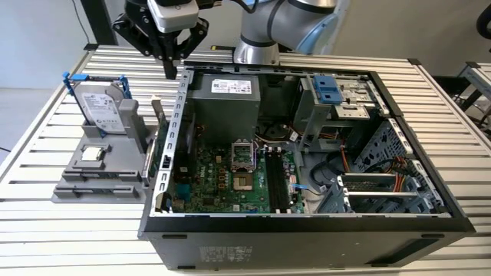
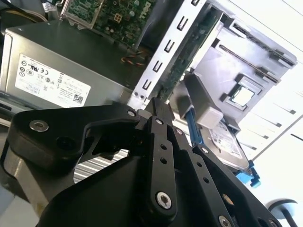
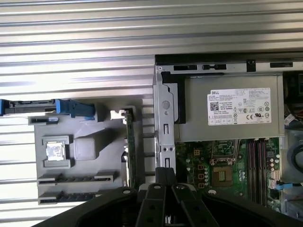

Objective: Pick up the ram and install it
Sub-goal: 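Reach for the ram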

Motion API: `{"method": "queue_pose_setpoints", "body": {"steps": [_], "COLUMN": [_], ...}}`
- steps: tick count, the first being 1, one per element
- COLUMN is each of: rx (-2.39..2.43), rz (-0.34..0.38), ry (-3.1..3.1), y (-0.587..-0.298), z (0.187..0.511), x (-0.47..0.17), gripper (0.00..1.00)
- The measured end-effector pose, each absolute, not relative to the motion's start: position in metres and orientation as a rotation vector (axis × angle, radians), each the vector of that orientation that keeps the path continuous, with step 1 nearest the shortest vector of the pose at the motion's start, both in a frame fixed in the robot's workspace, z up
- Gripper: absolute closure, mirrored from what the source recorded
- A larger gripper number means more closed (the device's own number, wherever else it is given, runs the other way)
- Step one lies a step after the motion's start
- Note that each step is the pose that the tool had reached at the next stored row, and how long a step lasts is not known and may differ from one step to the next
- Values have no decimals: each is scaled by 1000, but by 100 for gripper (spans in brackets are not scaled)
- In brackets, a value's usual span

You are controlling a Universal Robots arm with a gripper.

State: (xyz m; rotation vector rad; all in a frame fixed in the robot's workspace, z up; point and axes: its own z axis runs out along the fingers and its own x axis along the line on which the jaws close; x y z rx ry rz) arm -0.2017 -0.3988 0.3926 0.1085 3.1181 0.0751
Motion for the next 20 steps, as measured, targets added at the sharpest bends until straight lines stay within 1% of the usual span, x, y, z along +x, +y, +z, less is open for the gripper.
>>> {"method": "queue_pose_setpoints", "body": {"steps": [20], "rx": [109], "rz": [75], "ry": [3118], "y": [-399], "z": [393], "x": [-240], "gripper": [100]}}
